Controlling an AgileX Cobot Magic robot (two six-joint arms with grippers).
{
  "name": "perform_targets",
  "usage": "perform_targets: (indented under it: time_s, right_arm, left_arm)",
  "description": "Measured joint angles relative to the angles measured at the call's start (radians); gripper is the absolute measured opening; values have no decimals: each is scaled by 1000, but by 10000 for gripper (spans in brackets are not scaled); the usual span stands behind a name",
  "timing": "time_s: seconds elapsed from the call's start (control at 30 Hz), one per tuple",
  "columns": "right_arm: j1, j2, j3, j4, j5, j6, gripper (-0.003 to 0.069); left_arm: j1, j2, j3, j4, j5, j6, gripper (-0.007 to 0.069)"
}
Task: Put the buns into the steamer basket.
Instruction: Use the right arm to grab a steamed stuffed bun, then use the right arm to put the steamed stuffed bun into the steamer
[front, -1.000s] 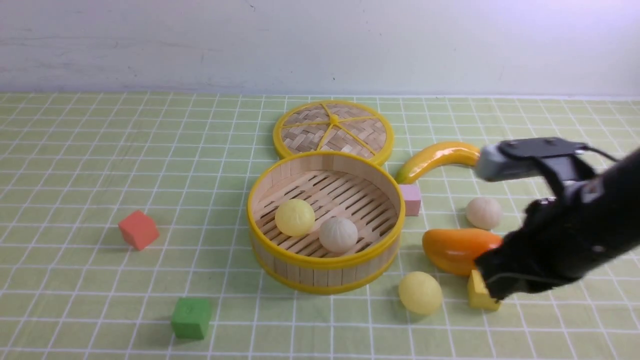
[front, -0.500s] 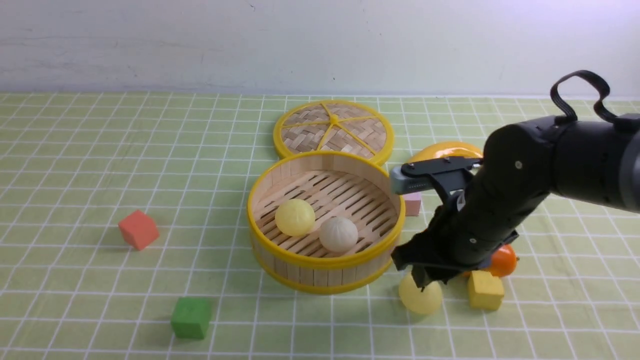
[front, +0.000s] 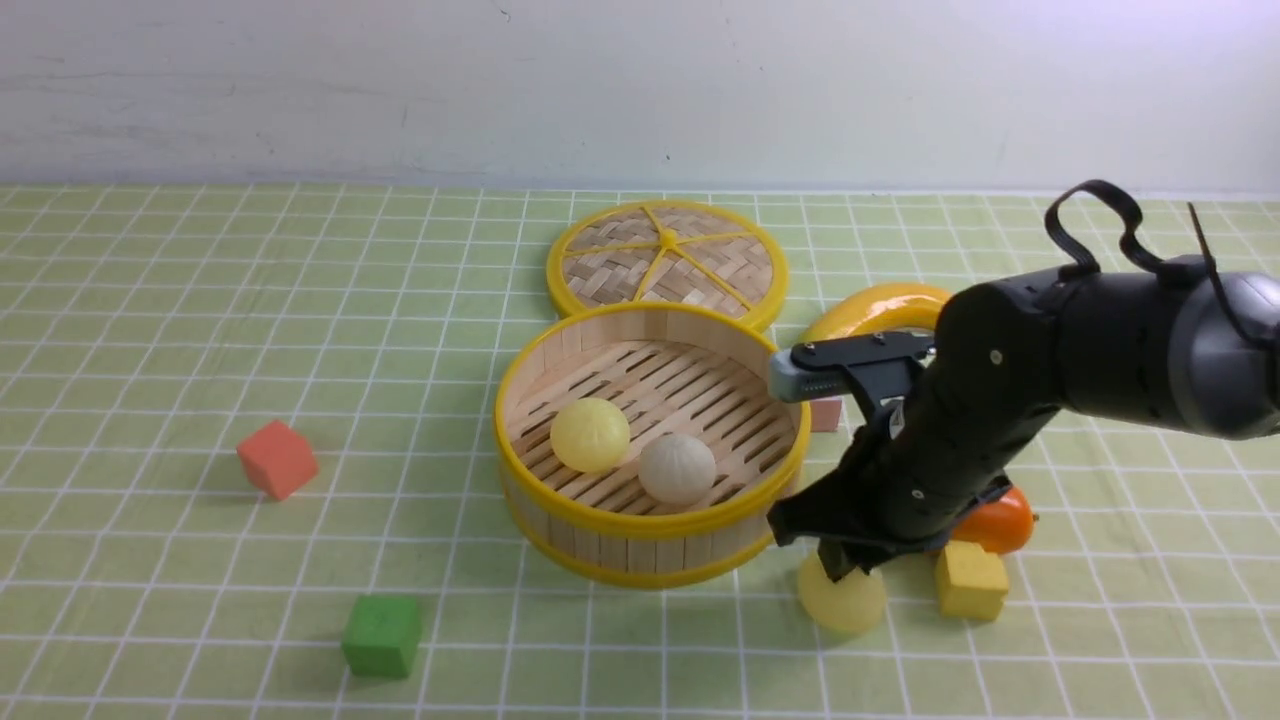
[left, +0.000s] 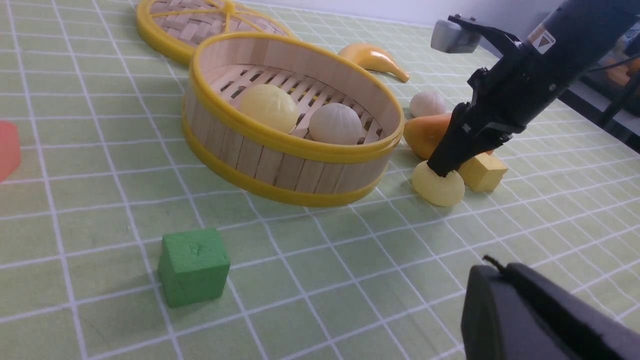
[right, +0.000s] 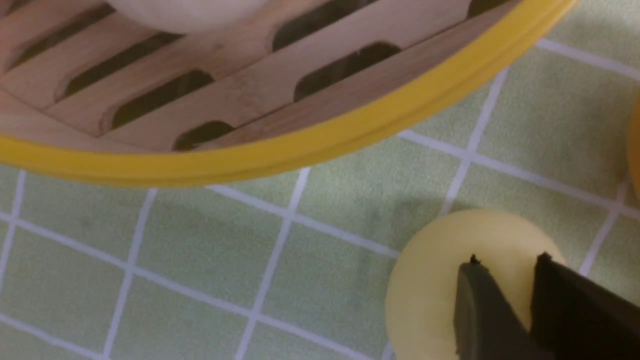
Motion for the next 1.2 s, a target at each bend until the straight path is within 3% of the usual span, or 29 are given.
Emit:
perform_targets:
  time_s: [0.07, 0.17, 0.4, 0.57, 0.77, 1.03, 1.17, 1.2]
  right_arm:
    - [0, -2, -1, -5, 17, -28, 46]
    - [0, -21, -2, -6, 52, -50, 0]
    - [0, -144, -70, 23, 131, -73, -3]
    - [-1, -139, -189, 66, 46, -128, -2]
    - [-1, 35, -288, 70, -68, -130, 4]
    - [-10, 185, -342, 62, -122, -109, 90]
    - [-10, 189, -351, 62, -134, -104, 258]
    - [-10, 188, -352, 62, -134, -104, 267]
  left_arm:
    - [0, 0, 0, 0, 0, 0, -13]
    - [0, 0, 0, 0, 0, 0, -13]
    - [0, 0, 0, 0, 0, 0, -13]
    - [0, 0, 0, 0, 0, 0, -13]
    - [0, 0, 0, 0, 0, 0, -13]
    - [0, 0, 0, 0, 0, 0, -13]
    - [0, 0, 0, 0, 0, 0, -13]
    - [0, 0, 0, 0, 0, 0, -13]
